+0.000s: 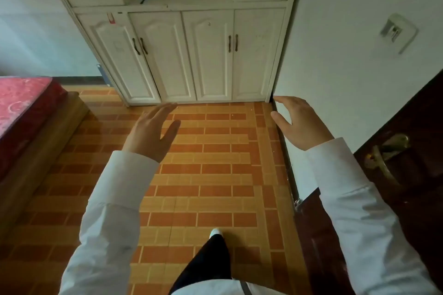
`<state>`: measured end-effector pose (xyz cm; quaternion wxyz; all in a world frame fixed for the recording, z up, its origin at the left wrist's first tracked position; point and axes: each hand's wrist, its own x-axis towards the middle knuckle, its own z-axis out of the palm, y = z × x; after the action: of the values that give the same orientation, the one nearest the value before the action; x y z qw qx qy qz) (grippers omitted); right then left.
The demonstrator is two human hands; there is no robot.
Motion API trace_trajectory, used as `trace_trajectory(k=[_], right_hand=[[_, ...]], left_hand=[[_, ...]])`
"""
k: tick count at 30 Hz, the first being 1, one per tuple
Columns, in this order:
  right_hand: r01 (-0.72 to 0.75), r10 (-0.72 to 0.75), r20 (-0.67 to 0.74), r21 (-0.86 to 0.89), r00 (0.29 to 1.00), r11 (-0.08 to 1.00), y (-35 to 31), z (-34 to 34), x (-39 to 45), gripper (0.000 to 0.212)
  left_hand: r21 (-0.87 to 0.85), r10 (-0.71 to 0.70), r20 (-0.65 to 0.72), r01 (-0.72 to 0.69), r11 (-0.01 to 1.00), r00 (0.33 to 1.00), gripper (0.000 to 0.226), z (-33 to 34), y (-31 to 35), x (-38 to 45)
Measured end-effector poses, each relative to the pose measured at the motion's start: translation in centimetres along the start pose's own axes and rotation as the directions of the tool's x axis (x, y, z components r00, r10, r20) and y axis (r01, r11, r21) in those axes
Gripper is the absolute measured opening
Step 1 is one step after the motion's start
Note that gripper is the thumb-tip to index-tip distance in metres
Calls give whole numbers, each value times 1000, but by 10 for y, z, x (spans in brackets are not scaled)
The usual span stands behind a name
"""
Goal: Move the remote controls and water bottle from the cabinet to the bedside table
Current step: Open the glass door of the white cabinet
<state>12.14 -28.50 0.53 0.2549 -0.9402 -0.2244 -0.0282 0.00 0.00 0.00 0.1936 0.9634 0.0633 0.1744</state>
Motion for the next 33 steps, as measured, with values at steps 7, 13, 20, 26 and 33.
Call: trace_trajectory(k=[7, 13, 20, 26, 33], right_hand=[[-23, 24, 43, -23, 999, 999, 19, 27, 87, 45], [-36, 37, 61, -5, 997, 999, 25, 36, 198, 45], [-48, 48, 9, 11, 999, 999, 31, 40, 325, 46], [-66, 65, 10, 31, 998, 997, 49, 49, 402, 47], [-80, 78, 33, 64, 996, 995, 83, 71, 486, 48]], left_hand=[[-3, -70, 1, 70, 998, 998, 43, 35, -30, 80], [-30, -66, 16, 66, 997, 998, 44, 52, -60, 184], [-56, -52, 33, 54, 997, 998, 45, 74, -90, 312], [-83, -20, 84, 27, 996, 996, 45, 103, -102, 400], [-88, 2, 115, 8, 996, 993, 45, 144, -116, 485]])
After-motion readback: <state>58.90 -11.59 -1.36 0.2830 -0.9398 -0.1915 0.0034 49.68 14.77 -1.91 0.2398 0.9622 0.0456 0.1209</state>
